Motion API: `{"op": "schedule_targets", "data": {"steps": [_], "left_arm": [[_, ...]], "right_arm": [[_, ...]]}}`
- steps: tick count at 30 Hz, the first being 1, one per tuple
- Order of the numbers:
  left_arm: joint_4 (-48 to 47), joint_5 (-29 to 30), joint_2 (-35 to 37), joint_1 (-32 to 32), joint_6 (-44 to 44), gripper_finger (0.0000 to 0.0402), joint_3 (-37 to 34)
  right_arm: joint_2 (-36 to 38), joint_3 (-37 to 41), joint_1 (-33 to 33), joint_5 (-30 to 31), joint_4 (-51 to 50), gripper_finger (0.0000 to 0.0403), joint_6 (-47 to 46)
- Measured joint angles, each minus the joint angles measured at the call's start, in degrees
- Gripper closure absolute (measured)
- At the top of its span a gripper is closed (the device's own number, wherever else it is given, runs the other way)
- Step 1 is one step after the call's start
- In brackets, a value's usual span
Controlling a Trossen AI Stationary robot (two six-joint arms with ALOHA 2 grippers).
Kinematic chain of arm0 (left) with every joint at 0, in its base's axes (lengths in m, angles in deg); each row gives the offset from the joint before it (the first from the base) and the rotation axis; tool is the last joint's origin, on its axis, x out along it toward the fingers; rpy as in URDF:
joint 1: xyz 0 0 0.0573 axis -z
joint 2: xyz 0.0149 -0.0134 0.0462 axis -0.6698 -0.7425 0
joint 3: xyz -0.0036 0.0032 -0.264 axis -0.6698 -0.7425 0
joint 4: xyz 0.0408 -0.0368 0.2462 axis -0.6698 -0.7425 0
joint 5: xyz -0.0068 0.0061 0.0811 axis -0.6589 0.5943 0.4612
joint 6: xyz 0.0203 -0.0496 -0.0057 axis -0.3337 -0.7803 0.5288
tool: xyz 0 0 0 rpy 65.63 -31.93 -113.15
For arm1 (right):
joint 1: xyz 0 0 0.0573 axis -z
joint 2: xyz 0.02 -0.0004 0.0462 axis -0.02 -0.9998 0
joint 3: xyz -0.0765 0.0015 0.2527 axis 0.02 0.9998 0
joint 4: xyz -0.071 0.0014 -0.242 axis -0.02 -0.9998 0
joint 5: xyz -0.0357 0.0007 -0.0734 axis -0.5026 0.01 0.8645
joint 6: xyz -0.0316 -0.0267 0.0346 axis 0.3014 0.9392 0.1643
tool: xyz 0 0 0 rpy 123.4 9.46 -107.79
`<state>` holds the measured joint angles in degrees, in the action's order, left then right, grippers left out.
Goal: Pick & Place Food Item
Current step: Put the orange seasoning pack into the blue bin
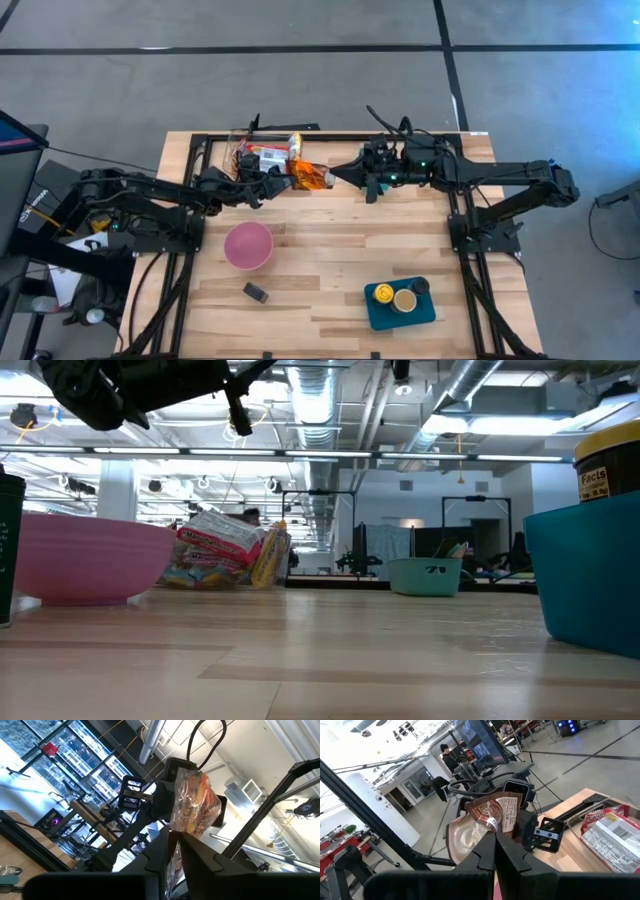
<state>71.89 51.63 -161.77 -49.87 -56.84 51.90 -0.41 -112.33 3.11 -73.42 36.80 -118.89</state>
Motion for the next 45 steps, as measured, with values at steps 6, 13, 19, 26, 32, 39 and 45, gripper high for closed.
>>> {"op": "schedule_targets", "data": {"steps": [6, 13, 19, 26, 32, 39, 45], "left_arm": [[0.0, 0.01, 0.0, 0.0, 0.0, 0.0391, 0.0], [0.0, 0.0, 0.0, 0.0, 0.02, 0.04, 0.0], [-0.04, 0.0, 0.0, 0.0, 0.0, 0.0401, 0.0], [-0.02, 0.02, 0.0, 0.0, 0.02, 0.0401, 0.0], [-0.3, 0.02, 0.0, 0.0, 0.02, 0.0401, 0.0], [-4.22, 0.0, 0.0, 0.02, -0.01, 0.0401, 0.0], [-10.04, -0.17, 0.0, 0.0, -0.03, 0.0401, 0.99]], "right_arm": [[0.0, 0.0, 0.0, 0.0, -0.01, 0.0403, 0.02], [0.0, 0.0, 0.0, 0.02, -0.45, 0.0403, 0.23], [0.02, 0.0, 0.0, 0.17, -1.27, 0.0401, 0.92], [0.02, 0.0, 0.42, 0.11, -1.37, 0.0357, 1.08], [0.58, 0.0, 2.12, -0.03, -3.56, 0.031, 2.64], [3.18, 0.0, 4.93, -0.22, -8.91, 0.0288, 4.28], [5.55, -0.02, 6.25, -0.26, -14.41, 0.0286, 7.03]]}}
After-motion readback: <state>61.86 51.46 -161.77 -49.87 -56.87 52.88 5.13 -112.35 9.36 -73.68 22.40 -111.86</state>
